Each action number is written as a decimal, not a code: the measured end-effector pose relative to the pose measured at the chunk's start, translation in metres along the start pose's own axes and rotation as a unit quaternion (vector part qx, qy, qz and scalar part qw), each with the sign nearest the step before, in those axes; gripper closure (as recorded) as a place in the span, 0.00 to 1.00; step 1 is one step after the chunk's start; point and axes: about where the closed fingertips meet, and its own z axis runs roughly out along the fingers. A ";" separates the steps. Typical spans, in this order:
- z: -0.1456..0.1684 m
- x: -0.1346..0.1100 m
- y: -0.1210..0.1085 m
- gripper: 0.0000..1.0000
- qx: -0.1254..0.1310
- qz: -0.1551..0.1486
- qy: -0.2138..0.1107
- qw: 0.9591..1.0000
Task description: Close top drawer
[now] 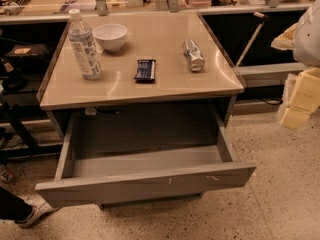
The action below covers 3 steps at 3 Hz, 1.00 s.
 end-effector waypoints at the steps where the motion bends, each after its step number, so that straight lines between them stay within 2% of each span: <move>1: 0.000 0.000 0.000 0.00 0.000 0.000 0.000 1.000; 2: 0.000 0.000 0.000 0.19 0.000 0.000 0.000 1.000; 3: 0.000 0.000 0.000 0.42 0.000 0.000 0.000 1.000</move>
Offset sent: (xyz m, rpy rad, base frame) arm 0.0000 0.0000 0.0000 0.0000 0.0000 0.0000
